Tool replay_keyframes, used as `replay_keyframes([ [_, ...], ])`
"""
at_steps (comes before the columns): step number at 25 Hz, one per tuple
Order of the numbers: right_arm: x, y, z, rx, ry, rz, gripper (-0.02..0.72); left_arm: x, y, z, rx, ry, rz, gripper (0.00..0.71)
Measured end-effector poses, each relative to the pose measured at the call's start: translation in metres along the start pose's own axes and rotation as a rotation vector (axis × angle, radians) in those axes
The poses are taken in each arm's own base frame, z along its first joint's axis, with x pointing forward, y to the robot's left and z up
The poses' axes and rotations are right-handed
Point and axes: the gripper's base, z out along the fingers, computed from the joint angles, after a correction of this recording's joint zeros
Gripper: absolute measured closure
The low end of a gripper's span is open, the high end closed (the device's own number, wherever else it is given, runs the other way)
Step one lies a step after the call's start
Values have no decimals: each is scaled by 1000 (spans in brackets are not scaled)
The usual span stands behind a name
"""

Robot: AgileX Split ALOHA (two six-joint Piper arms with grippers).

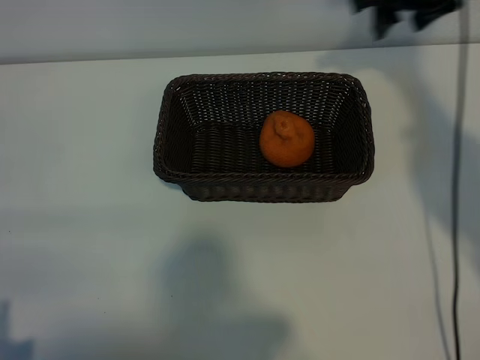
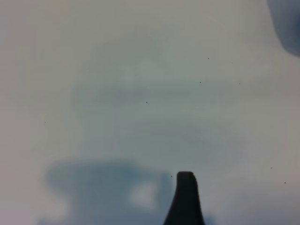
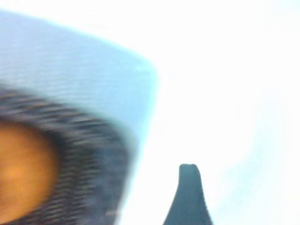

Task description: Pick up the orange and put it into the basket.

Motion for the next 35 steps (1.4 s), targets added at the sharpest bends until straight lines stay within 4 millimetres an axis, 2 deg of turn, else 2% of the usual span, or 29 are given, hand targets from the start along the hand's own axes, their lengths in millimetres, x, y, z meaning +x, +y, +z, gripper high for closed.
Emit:
replay_keyframes([
  [3, 3, -56, -3, 47, -4, 102, 165, 0, 0, 0, 0, 0, 0, 118],
  [6, 10, -102, -6, 51, -8, 201, 165, 0, 0, 0, 0, 0, 0, 118],
  [9, 17, -130, -10, 26, -20, 276, 175, 0, 0, 0, 0, 0, 0, 118],
  [12, 24, -145, -18, 12, -32, 321, 189, 0, 0, 0, 0, 0, 0, 118],
  [15, 33, -146, -33, 13, -36, 318, 193, 0, 0, 0, 0, 0, 0, 118],
  [22, 64, -127, -77, 5, -46, 302, 194, 0, 0, 0, 0, 0, 0, 118],
  [29, 113, -98, -163, 24, -183, 279, 195, 0, 0, 0, 0, 0, 0, 118],
  [35, 185, -59, -249, 55, -394, 243, 195, 0, 0, 0, 0, 0, 0, 118],
])
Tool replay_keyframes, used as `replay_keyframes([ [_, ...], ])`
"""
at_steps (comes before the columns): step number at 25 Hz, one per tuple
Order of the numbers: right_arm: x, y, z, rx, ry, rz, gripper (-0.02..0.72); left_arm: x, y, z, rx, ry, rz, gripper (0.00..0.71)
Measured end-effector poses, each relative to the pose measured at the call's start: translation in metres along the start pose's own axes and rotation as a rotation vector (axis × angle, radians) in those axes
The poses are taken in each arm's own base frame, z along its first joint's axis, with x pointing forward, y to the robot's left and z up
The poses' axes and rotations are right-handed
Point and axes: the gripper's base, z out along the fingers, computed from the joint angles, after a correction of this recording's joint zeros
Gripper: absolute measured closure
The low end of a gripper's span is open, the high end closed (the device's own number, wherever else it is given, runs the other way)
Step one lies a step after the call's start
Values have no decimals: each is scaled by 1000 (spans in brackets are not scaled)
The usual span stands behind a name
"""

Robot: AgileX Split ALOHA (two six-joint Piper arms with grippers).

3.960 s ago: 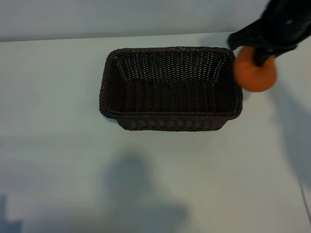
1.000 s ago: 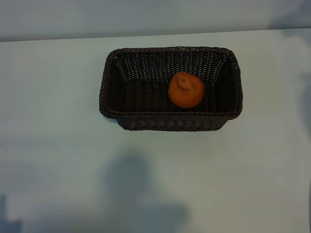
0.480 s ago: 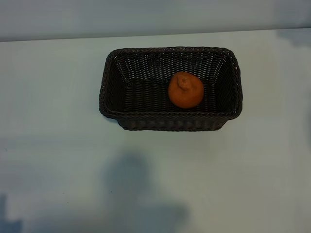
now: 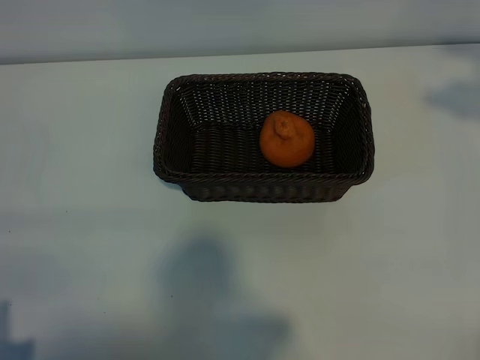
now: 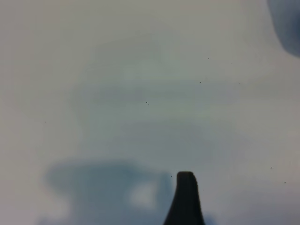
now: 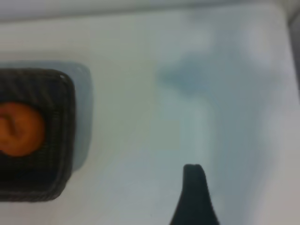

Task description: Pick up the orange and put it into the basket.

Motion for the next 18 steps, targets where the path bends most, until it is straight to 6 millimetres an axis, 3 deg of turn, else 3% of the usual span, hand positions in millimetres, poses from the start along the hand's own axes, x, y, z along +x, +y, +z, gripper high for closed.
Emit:
replay_keyframes([
  [4, 46, 18, -76, -23, -194, -56, 195, 0, 0, 0, 0, 0, 0, 118],
  [8, 93, 25, -119, -47, -326, -97, 195, 0, 0, 0, 0, 0, 0, 118],
  [13, 139, 23, -132, -26, -392, -108, 195, 0, 0, 0, 0, 0, 0, 118],
  [18, 168, 16, -118, 28, -413, -104, 195, 0, 0, 0, 0, 0, 0, 118],
])
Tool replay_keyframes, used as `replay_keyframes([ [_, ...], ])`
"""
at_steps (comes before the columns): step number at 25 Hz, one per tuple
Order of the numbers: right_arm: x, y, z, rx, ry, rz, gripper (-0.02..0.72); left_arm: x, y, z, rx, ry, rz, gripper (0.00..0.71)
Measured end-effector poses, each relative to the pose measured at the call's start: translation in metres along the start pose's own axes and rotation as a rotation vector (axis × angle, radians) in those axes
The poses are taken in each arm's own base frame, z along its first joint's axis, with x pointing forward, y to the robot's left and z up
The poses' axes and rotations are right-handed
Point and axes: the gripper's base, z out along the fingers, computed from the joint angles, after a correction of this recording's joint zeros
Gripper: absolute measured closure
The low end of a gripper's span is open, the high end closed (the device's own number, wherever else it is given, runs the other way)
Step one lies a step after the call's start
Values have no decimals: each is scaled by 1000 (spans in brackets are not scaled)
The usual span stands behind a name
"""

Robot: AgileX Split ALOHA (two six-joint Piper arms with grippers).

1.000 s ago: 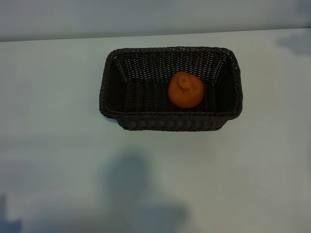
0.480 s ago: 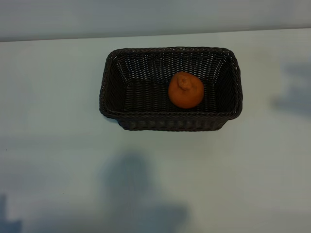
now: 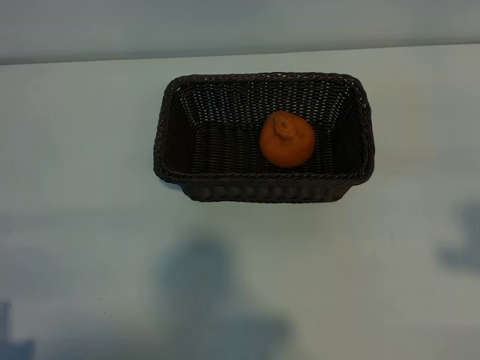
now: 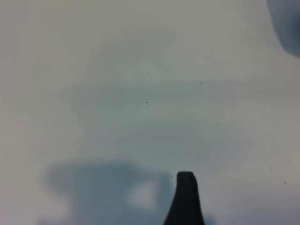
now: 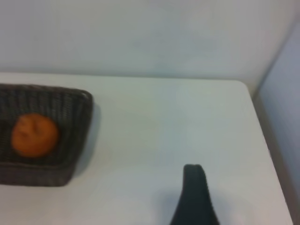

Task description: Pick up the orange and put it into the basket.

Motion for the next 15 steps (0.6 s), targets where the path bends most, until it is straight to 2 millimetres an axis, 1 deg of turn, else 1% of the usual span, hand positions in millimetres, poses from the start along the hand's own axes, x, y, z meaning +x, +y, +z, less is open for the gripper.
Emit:
replay_keyframes([
  [4, 29, -1, 13, 8, 61, 24, 195, 0, 0, 0, 0, 0, 0, 118],
  [8, 57, 0, 21, -24, 96, 28, 195, 0, 0, 0, 0, 0, 0, 118],
  [11, 75, 0, 17, -41, 84, 24, 197, 0, 0, 0, 0, 0, 0, 118],
  [15, 100, 0, 5, -35, 12, 29, 197, 0, 0, 0, 0, 0, 0, 118],
])
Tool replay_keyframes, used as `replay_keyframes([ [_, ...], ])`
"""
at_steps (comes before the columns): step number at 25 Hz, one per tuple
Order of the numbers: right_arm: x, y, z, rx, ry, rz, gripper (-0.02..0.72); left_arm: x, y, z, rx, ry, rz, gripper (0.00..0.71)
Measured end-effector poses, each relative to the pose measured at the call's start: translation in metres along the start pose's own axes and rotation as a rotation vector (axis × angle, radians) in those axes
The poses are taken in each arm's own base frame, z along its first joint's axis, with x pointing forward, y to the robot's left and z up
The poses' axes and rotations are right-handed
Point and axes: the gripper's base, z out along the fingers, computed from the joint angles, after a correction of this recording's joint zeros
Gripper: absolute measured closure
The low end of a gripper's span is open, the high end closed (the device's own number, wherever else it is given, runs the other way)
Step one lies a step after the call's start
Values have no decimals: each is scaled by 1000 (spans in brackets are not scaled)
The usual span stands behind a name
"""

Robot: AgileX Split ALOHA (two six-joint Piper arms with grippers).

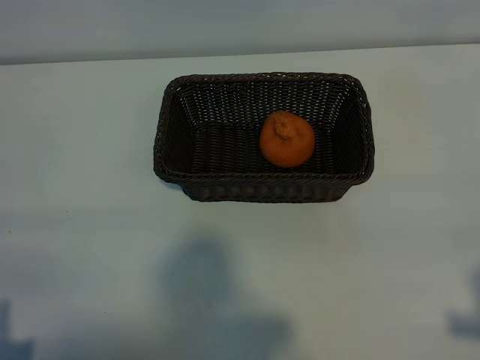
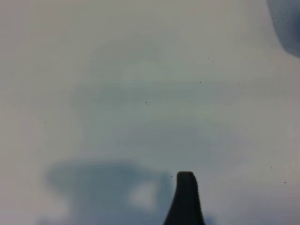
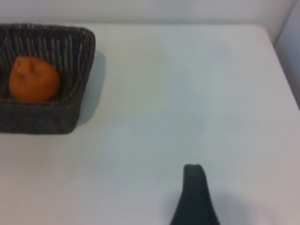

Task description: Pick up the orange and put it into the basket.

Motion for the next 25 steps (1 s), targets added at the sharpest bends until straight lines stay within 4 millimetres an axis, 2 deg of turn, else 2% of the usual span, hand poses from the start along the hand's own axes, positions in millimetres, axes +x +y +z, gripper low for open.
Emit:
replay_keyframes([
  [5, 19, -2, 7, 10, 47, -4, 197, 0, 0, 0, 0, 0, 0, 118],
  [13, 40, -5, 34, 28, 153, -5, 197, 0, 0, 0, -2, 0, 1, 118],
  [25, 39, -5, 35, 30, 135, 17, 197, 0, 0, 0, -2, 0, 1, 118],
])
